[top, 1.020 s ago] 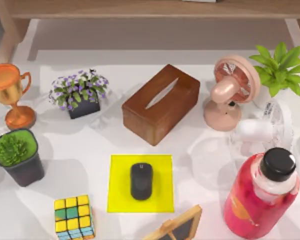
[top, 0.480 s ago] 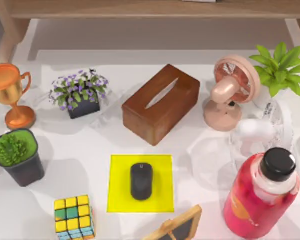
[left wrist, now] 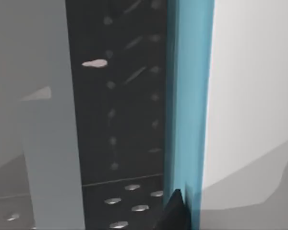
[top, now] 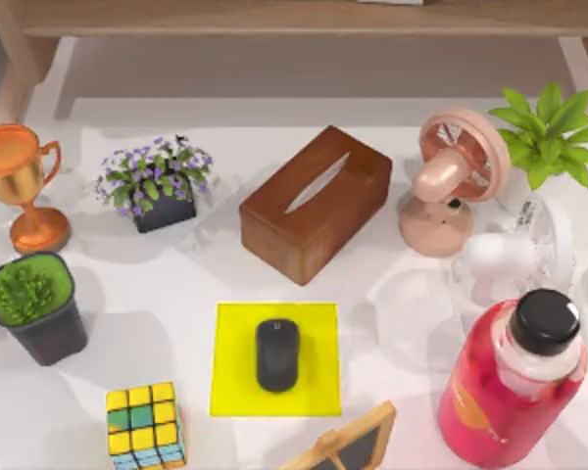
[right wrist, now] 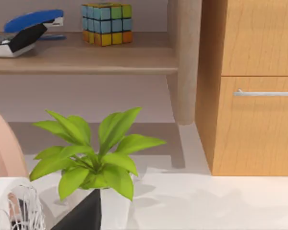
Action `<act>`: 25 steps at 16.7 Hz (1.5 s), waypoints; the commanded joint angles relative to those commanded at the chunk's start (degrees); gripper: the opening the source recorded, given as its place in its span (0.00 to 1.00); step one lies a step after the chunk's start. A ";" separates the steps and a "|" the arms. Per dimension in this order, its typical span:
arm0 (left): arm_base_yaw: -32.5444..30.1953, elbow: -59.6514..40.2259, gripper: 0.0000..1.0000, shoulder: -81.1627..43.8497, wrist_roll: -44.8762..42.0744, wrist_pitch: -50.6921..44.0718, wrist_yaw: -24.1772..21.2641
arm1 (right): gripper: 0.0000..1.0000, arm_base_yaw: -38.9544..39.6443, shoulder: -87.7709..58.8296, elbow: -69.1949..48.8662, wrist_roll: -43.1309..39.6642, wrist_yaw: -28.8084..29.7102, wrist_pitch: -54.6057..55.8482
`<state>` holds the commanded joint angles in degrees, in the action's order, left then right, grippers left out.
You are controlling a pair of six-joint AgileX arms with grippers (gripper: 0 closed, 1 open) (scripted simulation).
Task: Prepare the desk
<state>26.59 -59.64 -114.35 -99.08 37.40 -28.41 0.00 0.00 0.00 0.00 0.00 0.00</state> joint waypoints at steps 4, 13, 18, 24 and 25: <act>0.00 0.00 0.75 0.00 0.00 0.00 0.00 | 1.00 0.00 0.00 0.00 0.00 0.00 0.00; 0.00 0.00 1.00 0.00 0.00 0.00 0.00 | 1.00 0.00 0.00 0.00 0.00 0.00 0.00; 0.39 0.77 1.00 0.90 0.09 0.28 -0.40 | 1.00 0.00 0.00 0.00 0.00 0.00 0.00; 2.45 7.00 1.00 6.16 -0.50 2.01 -2.69 | 1.00 0.00 0.00 0.00 0.00 0.00 0.00; 3.01 8.20 1.00 6.83 -0.76 2.31 -3.02 | 1.00 0.00 0.00 0.00 0.00 0.00 0.00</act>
<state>29.60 -51.45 -107.53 -99.84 39.72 -31.43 0.00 0.00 0.00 0.00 0.00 0.00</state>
